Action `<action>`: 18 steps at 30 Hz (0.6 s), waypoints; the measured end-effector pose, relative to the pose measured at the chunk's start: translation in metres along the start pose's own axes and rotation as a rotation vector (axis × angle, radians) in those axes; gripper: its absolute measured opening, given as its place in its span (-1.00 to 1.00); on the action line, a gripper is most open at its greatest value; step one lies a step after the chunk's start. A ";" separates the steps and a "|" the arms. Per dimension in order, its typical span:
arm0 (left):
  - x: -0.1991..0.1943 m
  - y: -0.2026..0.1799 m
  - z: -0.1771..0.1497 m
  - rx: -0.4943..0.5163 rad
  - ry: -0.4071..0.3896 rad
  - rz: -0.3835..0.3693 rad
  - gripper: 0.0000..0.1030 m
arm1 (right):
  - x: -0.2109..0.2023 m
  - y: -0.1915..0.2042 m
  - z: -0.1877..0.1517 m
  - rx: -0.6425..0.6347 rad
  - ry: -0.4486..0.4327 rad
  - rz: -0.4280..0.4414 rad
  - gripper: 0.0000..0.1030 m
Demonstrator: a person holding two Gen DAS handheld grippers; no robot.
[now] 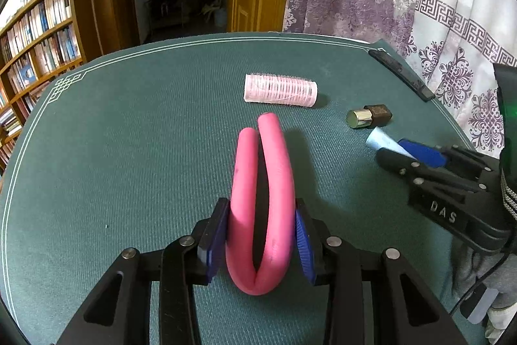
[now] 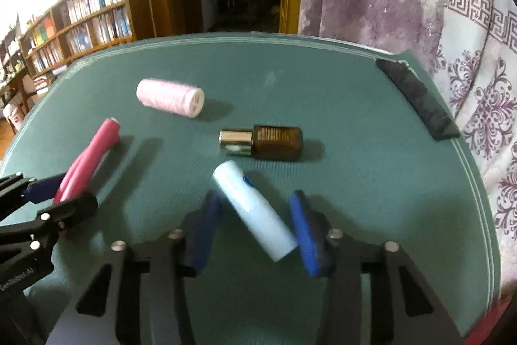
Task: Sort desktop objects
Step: 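Grasp the white-and-blue bottle with the right tool while the left tool holds the curler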
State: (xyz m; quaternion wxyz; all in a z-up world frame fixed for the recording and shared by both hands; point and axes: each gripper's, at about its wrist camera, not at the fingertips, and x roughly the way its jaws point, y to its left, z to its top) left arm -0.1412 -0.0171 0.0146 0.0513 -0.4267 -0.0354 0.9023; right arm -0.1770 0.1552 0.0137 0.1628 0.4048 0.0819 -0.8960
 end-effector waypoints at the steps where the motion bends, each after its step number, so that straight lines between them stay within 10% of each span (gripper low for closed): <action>1: 0.000 0.000 0.000 -0.002 -0.001 -0.002 -0.22 | -0.001 0.000 -0.002 -0.001 0.001 -0.006 -0.60; 18: -0.036 -0.028 -0.002 0.049 -0.038 -0.071 -0.24 | -0.116 -0.017 -0.050 0.170 -0.139 0.069 -0.60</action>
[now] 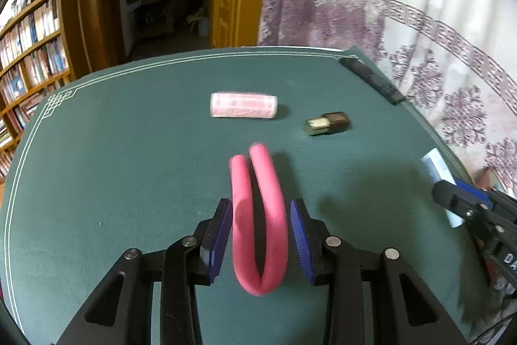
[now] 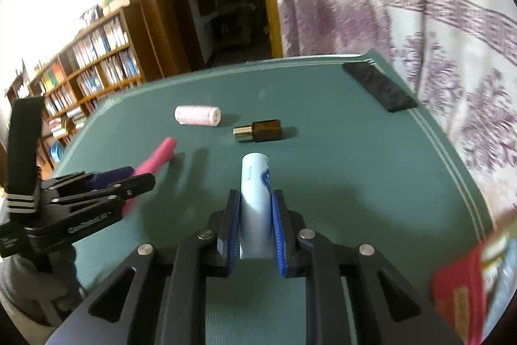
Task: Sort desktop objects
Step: 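Grasp the white-and-blue bottle with the right tool while the left tool holds the curler, then carry the curler and bottle into the pink tin and release both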
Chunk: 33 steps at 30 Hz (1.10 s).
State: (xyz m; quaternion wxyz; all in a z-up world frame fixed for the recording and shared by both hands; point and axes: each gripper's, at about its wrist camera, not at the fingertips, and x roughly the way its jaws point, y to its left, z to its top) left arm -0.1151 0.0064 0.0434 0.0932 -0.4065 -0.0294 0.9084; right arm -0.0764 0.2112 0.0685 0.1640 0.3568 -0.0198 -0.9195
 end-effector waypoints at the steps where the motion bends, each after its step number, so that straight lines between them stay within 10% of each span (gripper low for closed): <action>1: -0.003 -0.005 -0.001 0.012 -0.002 -0.007 -0.24 | -0.006 -0.001 -0.002 0.008 -0.006 -0.001 -0.60; 15: 0.025 0.009 0.006 -0.091 0.067 0.058 -0.07 | -0.086 -0.016 -0.033 0.061 -0.100 -0.008 -0.60; 18: 0.032 0.007 0.010 -0.102 0.078 0.046 0.48 | -0.091 -0.020 -0.036 0.074 -0.107 -0.011 -0.60; 21: 0.038 -0.001 0.011 -0.070 0.077 0.051 0.48 | -0.092 -0.024 -0.040 0.083 -0.099 -0.020 -0.60; 26: 0.048 -0.013 0.009 0.040 0.073 0.143 -0.30 | -0.101 -0.027 -0.043 0.094 -0.119 -0.026 -0.59; 33: 0.017 -0.021 0.007 0.032 0.030 0.090 -0.34 | -0.137 -0.045 -0.050 0.127 -0.191 -0.078 -0.59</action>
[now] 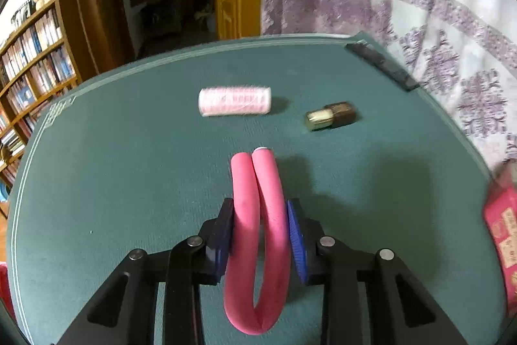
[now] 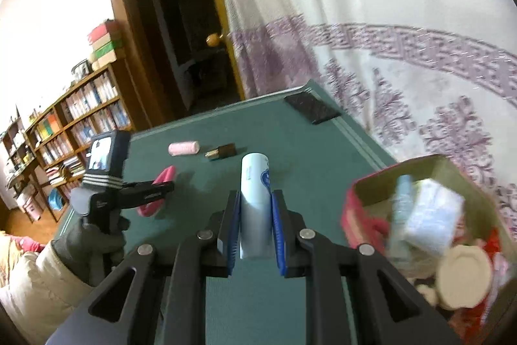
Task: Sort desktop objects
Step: 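Carry the curler and bottle into the pink tin and release both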
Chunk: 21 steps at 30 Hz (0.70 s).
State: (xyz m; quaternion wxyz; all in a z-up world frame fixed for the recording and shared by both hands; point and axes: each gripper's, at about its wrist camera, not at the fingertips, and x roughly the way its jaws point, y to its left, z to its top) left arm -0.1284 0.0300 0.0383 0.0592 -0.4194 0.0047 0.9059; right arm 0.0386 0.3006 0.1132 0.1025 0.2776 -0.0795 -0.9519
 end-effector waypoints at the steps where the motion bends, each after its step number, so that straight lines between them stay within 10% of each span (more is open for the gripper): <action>1: -0.009 -0.006 0.001 0.010 -0.016 -0.015 -0.34 | -0.005 -0.006 -0.001 0.009 -0.004 -0.012 -0.59; 21: -0.097 -0.214 0.008 0.328 -0.080 -0.424 -0.34 | -0.089 -0.125 -0.038 0.192 -0.053 -0.270 -0.60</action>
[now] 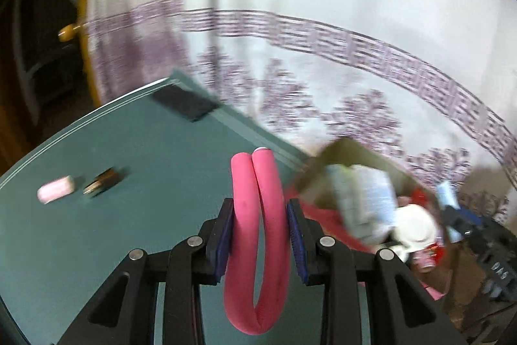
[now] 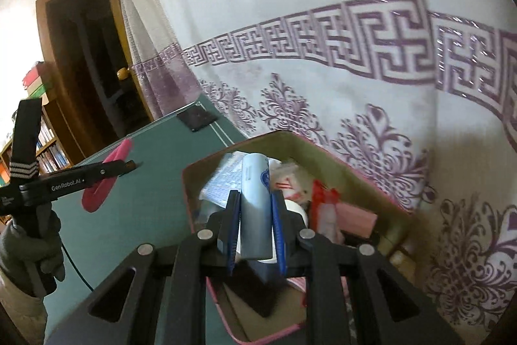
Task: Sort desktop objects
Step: 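Carry the curler and bottle into the pink tin and release both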
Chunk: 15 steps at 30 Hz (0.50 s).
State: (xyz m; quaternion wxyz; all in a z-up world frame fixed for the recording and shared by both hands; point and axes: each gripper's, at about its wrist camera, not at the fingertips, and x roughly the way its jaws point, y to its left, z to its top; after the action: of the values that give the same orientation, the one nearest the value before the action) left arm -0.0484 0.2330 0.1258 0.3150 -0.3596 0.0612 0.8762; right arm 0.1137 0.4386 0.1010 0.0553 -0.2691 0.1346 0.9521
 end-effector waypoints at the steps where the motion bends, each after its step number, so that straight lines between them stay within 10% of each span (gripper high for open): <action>1: 0.003 -0.009 0.003 0.014 0.004 -0.019 -0.34 | -0.001 -0.002 -0.001 0.001 0.002 0.000 -0.60; 15: 0.055 -0.108 0.019 0.163 0.082 -0.175 -0.34 | 0.000 -0.030 -0.004 0.020 0.016 -0.028 -0.60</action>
State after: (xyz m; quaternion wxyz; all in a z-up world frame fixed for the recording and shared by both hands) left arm -0.0251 0.3534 0.1157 0.4158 -0.3724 0.1134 0.8219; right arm 0.1208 0.4658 0.0911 0.0705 -0.2778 0.1408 0.9477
